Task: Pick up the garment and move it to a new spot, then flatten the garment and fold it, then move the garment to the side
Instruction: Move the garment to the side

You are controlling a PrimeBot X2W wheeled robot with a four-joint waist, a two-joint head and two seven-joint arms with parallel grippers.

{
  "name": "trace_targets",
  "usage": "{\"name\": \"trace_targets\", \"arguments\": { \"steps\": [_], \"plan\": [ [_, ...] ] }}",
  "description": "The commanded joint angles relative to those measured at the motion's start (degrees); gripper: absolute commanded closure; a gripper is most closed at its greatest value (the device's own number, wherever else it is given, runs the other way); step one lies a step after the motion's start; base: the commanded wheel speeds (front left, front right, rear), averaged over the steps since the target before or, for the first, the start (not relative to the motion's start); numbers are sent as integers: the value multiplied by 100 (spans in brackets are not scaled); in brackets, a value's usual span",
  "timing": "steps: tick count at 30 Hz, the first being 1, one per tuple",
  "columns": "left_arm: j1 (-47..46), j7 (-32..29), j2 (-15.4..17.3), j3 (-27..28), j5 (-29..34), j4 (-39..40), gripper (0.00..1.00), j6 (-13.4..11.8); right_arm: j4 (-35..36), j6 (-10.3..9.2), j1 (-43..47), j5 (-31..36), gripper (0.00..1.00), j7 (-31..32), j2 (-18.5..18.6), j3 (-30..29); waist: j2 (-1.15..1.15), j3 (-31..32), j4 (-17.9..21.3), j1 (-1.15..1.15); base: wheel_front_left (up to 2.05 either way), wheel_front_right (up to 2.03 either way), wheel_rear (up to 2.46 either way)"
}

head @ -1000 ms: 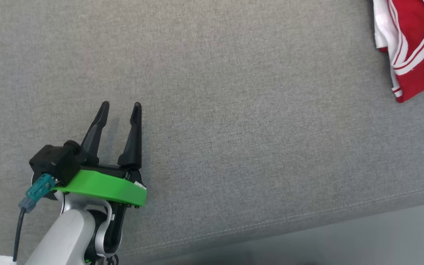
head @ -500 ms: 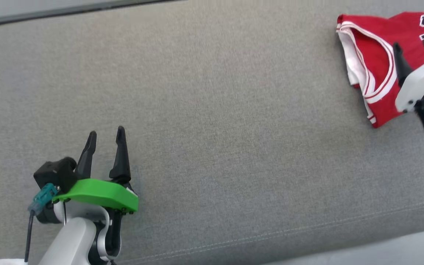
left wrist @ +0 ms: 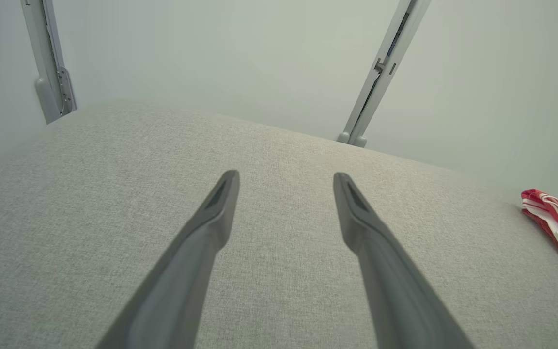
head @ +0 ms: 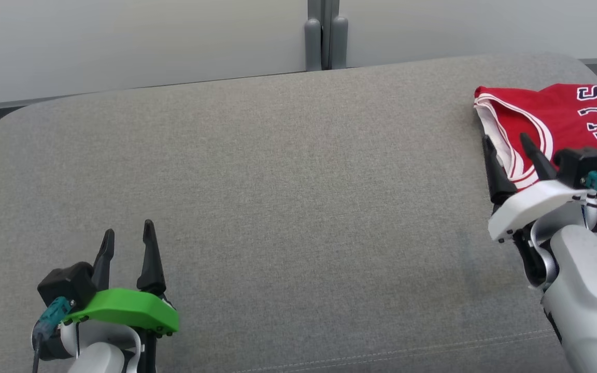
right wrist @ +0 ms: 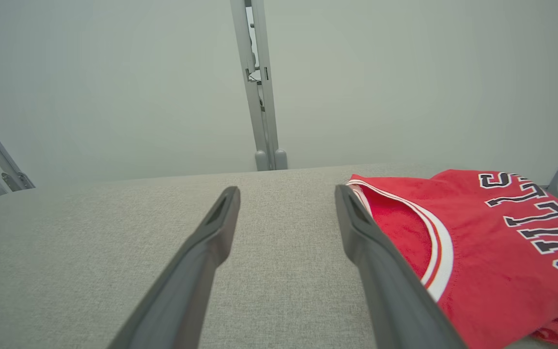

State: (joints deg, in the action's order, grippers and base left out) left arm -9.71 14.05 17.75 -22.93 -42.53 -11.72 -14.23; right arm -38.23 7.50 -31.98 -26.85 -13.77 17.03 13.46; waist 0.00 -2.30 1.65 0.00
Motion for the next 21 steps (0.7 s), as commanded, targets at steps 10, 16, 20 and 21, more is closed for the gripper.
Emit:
{"name": "trace_targets", "arguments": {
  "steps": [10, 16, 20, 21],
  "plan": [
    [457, 43, 98, -78, 161, 292, 0, -137, 1780, -3, 1824, 1633, 0, 277, -1218, -1204, 0, 395, -252, 0, 0, 0, 0],
    [625, -41, 138, -192, 168, 289, 0, -153, 2552, -3, 2444, 1782, 0, 567, -1397, -1314, 0, 434, -265, 0, 0, 0, 0],
    [686, -107, 155, -270, 168, 235, 0, -104, 2946, -3, 2825, 1632, 0, 732, -1409, -1268, 0, 443, -291, 0, 0, 0, 0],
    [685, -122, 164, -293, 171, 218, 0, -84, 3018, -3, 2895, 1594, 0, 767, -1409, -1259, 0, 445, -295, 0, 0, 0, 0]
  ]
}}
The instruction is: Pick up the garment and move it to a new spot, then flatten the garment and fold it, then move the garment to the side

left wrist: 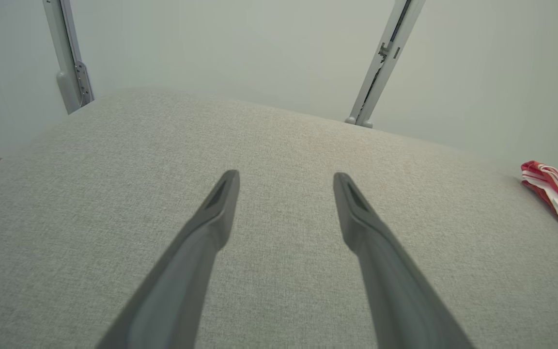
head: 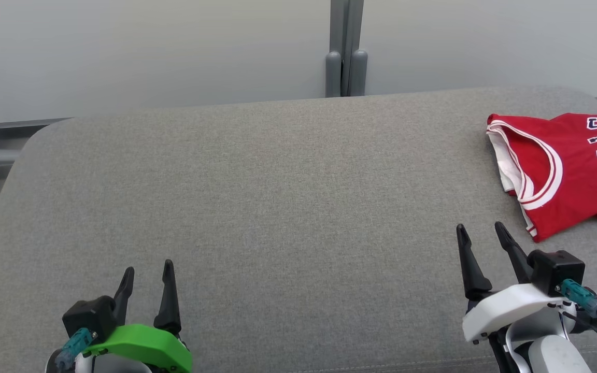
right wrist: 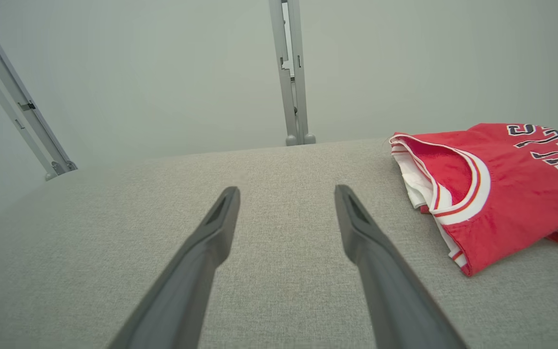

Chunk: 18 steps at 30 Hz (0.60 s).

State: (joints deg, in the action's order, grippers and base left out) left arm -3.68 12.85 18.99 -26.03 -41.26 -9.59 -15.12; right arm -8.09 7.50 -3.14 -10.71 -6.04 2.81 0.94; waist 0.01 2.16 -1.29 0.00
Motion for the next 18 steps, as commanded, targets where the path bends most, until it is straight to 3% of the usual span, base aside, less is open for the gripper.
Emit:
{"name": "trace_targets", "arguments": {
  "steps": [1, 18],
  "plan": [
    [72, -15, 58, -9, 59, -12, 0, 27, 65, -2, 77, -32, 0, 38, 14, 7, -1, 1, -4, 0, 0, 0, 0],
    [-106, 54, 119, 51, -40, -269, 0, 140, 399, -3, 248, -77, 0, 270, 12, -54, -1, 52, -37, 0, 0, 0, 0]
  ]
}}
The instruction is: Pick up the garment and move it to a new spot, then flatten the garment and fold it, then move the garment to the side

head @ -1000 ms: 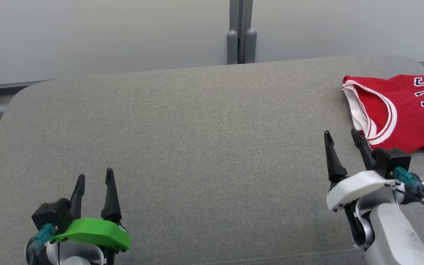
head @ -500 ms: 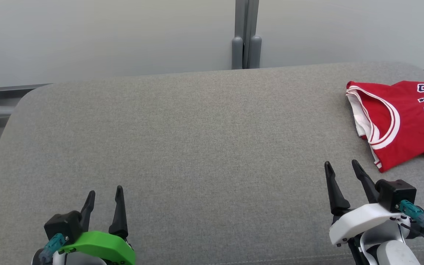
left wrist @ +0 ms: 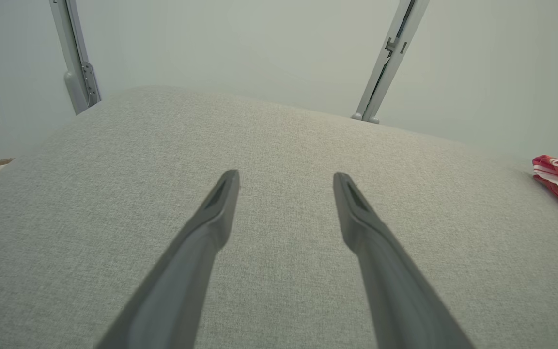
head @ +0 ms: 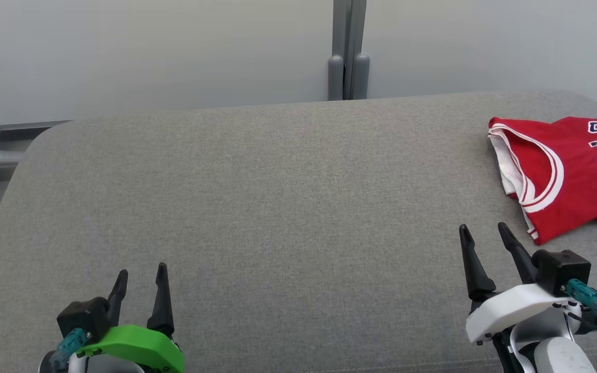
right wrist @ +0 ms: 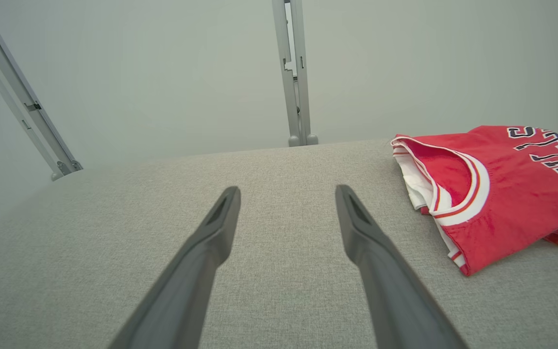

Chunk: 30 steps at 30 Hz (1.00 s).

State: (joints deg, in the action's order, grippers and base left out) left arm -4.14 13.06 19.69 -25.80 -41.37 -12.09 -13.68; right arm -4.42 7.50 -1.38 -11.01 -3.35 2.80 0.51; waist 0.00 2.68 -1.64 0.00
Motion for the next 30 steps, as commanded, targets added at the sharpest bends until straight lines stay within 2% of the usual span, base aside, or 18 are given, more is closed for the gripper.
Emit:
{"name": "trace_targets", "arguments": {
  "steps": [1, 10, 11, 16, 30],
  "plan": [
    [-59, 30, 56, 29, -29, -30, 0, -2, 34, -3, 75, -52, 0, 10, 13, -7, 0, 1, -5, 0, 0, 0, 0],
    [-92, 66, 80, 28, 5, -62, 0, 32, 42, -3, 83, -59, 0, 44, 13, -15, 0, 0, -38, 0, 0, 0, 0],
    [-95, 61, 85, 22, 14, -57, 100, 41, 46, -3, 87, -58, 100, 46, 13, -16, 0, 1, -42, 0, 0, 0, 0],
    [143, -1, -75, -57, -59, -258, 100, 35, -226, 0, 121, -33, 100, 43, -33, -1, 0, 0, -40, 0, 0, 0, 0],
    [-69, -168, -354, 289, -974, -350, 100, 381, -448, 0, -101, -1373, 100, 413, -24, -411, 0, -29, -19, 0, 0, 0, 0]
  ]
}}
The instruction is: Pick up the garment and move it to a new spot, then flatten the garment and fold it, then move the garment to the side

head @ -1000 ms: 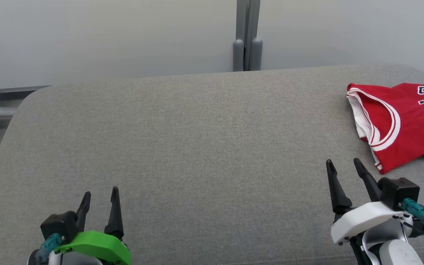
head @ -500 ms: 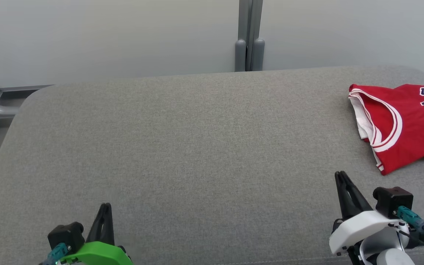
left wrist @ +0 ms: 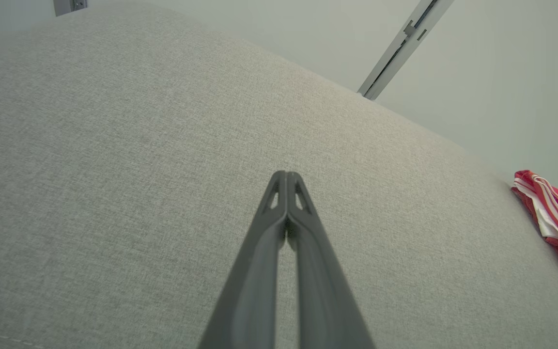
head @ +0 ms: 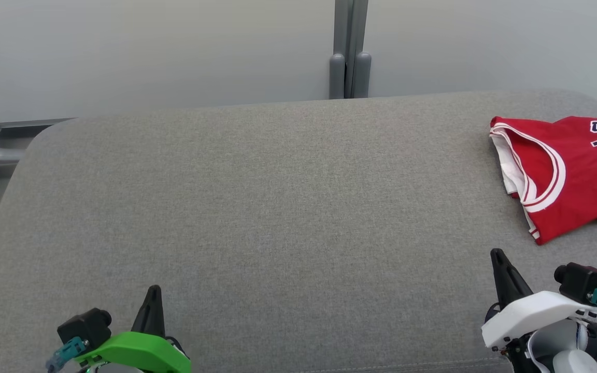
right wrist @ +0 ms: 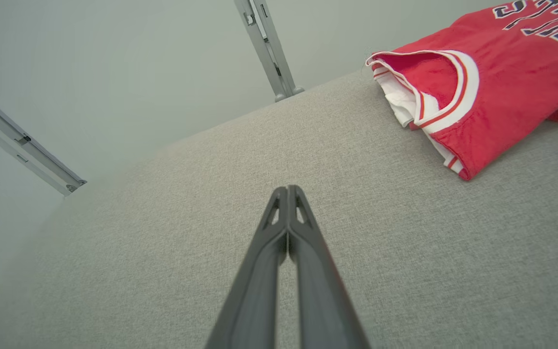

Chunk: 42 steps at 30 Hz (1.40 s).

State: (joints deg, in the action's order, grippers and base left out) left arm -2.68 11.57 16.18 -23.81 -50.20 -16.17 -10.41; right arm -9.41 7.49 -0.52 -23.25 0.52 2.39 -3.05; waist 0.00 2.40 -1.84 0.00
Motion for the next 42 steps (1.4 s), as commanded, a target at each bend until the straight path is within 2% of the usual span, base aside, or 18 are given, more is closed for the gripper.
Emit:
{"name": "trace_targets", "arguments": {
  "steps": [1, 19, 42],
  "plan": [
    [-233, -32, -21, 114, -158, 47, 100, 80, 37, 1, -201, -245, 100, 51, 17, -83, 0, -3, 2, 0, 0, 0, 0],
    [-522, -218, -357, 508, -1274, -137, 100, 530, -214, 1, -448, -1864, 100, 472, 29, -549, 0, -44, 33, 0, 0, 0, 0],
    [-777, -393, -673, 878, -2312, -299, 100, 947, -461, 1, -676, -3362, 100, 875, 41, -995, 0, -92, 70, 0, 0, 0, 0]
  ]
}}
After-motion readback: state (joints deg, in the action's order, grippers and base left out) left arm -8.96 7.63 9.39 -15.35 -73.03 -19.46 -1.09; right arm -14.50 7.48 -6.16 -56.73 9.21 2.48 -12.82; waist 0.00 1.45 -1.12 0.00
